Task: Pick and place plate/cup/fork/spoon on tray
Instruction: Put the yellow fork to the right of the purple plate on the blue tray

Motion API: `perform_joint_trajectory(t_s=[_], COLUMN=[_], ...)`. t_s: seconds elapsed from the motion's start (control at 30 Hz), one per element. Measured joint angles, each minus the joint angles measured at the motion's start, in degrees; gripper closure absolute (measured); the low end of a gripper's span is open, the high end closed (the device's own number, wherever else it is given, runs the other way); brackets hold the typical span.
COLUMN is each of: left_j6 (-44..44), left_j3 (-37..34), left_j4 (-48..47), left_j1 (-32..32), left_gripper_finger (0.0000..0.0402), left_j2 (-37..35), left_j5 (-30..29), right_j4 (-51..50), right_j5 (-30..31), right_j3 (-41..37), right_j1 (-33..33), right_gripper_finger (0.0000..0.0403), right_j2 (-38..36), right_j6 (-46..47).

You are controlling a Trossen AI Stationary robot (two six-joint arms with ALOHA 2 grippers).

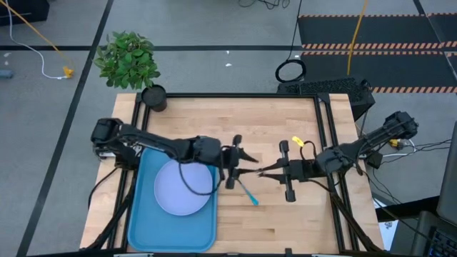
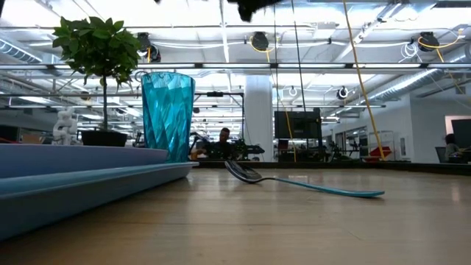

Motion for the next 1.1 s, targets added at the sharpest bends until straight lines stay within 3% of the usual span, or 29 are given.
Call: perform_joint_trajectory(t_s=[0.1, 0.17, 0.43, 0.67, 0.9, 1.1], left_j6=[3.4, 5.0, 2.0, 1.4, 0.8, -1.6], left_j3=[0.0, 0.0, 0.0, 0.0, 0.0, 0.0], left_j4=[-0.3, 0.2, 4.3, 4.9, 4.8, 5.2], left_j1=[-3.0, -4.4, -6.0, -6.1, -5.6, -4.2], left_gripper_finger=[0.0251, 0.0247, 0.0157, 0.0085, 0.0088, 0.0118], left_j2=[-1.3, -1.4, -1.4, -0.6, -0.6, 1.2], left_j5=[-9.3, -11.9, -17.7, -18.0, -21.1, -17.4], right_j4=[-0.1, 0.2, 3.3, 18.8, 29.9, 37.3], right_j5=[3.5, 5.3, 6.0, 7.2, 7.4, 7.1], right_j3=[0.0, 0.0, 0.0, -5.8, -10.3, -11.6], right_j1=[0.9, 0.9, 0.9, 0.7, 0.0, -0.5], right_gripper_finger=[0.0381, 0.0381, 0.0381, 0.0381, 0.0381, 0.0380], right_j2=[0.0, 0.0, 0.0, 0.2, 0.4, 3.6], right_j6=[-1.8, -2.3, -3.3, -6.5, -7.7, -9.4])
